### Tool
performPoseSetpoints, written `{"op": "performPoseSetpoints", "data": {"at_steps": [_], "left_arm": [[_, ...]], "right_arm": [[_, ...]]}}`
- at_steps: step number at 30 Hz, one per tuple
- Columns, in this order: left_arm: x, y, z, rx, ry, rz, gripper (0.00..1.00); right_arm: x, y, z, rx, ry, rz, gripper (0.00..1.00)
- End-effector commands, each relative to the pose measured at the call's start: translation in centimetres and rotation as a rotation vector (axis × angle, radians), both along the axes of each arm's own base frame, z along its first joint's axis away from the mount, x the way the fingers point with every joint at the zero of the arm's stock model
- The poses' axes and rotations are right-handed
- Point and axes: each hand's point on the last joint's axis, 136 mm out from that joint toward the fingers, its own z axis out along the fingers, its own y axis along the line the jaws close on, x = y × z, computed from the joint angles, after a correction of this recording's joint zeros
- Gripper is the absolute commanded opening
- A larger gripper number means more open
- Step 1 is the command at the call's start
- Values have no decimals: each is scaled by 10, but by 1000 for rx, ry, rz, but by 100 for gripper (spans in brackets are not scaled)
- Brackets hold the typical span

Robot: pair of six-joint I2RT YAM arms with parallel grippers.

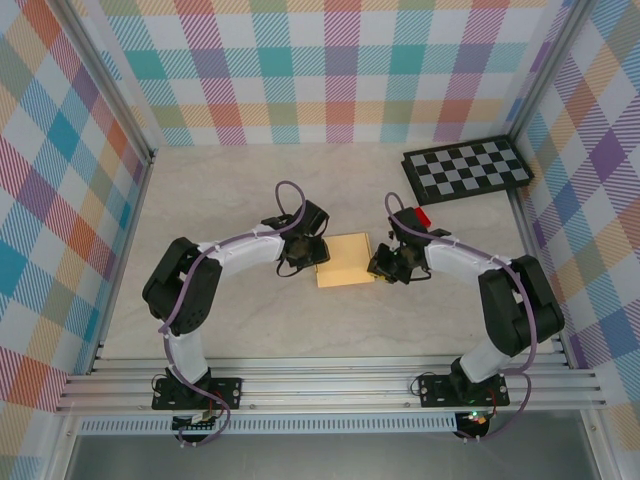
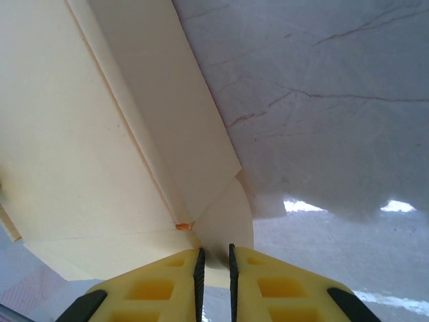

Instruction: Fold the paper box

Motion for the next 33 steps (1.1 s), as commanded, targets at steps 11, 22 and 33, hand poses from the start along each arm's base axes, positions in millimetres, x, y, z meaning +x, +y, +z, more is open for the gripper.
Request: {"op": "performPoseSetpoints", "data": {"at_steps": [11,22,33], "left_arm": [[-19,13,-42,85,127,-4,39],[-19,13,-45,85,134,1,38],[-20,10,-49,71,149,4,38]], "right_arm": [[14,9,-5,160,-36,-7,20],[16,13,-1,196,-46,4,23],[18,14,-19,209,-95,33,18]]}}
